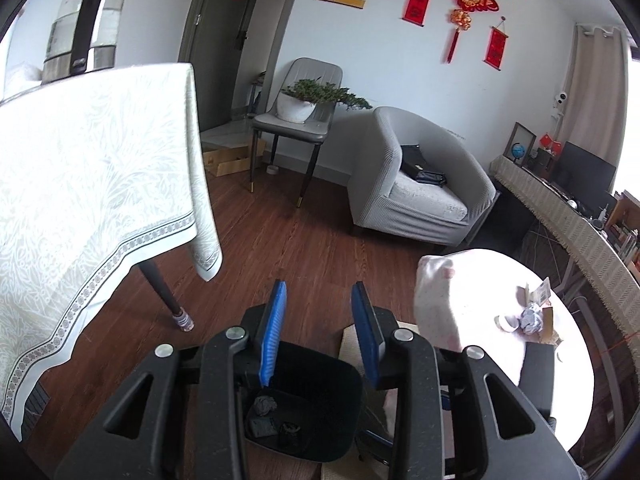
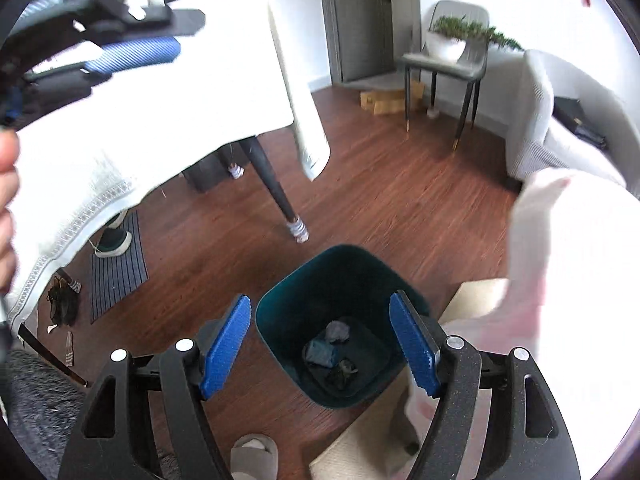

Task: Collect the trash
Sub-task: 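Move both tools back to the table toward the torn white box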

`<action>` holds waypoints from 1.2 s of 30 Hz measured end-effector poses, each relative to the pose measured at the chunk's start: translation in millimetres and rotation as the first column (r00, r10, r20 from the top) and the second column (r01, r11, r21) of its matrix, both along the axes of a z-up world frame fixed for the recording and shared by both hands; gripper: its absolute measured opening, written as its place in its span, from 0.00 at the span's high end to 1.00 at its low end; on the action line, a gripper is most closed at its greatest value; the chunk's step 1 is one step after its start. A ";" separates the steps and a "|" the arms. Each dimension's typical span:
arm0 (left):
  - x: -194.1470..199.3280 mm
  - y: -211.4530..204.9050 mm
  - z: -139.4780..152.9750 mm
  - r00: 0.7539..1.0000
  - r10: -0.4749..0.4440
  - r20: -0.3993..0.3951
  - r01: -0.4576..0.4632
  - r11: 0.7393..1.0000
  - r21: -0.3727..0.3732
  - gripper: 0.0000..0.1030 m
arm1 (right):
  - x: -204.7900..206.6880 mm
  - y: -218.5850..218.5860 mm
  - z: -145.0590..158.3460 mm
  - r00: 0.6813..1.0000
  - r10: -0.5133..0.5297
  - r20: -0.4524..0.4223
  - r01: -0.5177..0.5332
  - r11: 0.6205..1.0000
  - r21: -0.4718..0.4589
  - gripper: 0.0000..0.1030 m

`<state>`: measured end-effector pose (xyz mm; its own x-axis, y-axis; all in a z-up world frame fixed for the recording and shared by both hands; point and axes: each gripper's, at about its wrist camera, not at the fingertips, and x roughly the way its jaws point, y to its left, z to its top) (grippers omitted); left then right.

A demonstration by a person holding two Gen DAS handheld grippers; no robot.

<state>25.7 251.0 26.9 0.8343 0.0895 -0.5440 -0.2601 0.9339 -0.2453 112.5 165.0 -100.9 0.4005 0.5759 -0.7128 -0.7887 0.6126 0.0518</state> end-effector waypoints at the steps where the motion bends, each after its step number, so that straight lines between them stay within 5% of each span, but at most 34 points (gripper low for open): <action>1: 2.6 -5.5 1.6 1.000 -0.013 0.006 0.013 1.000 0.001 0.62 | -0.4 -9.2 7.0 1.000 -0.006 0.013 0.006 1.000 0.009 0.29; 14: 46.1 -93.4 7.1 0.986 -0.167 0.012 0.166 0.986 0.014 0.48 | 15.5 -127.8 51.2 0.981 -0.179 0.075 0.174 0.982 0.071 0.32; 36: 112.4 -213.1 -36.9 0.919 -0.382 -0.101 0.386 0.922 0.021 0.38 | 44.9 -321.5 55.3 0.884 -0.468 0.013 0.461 0.874 0.151 0.53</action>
<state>138.1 37.9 -10.0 0.7545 -0.2045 -0.6236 0.1005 0.9750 -0.1982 157.4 -156.5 -45.5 0.6780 0.4072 -0.6120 -0.4188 0.8982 0.1336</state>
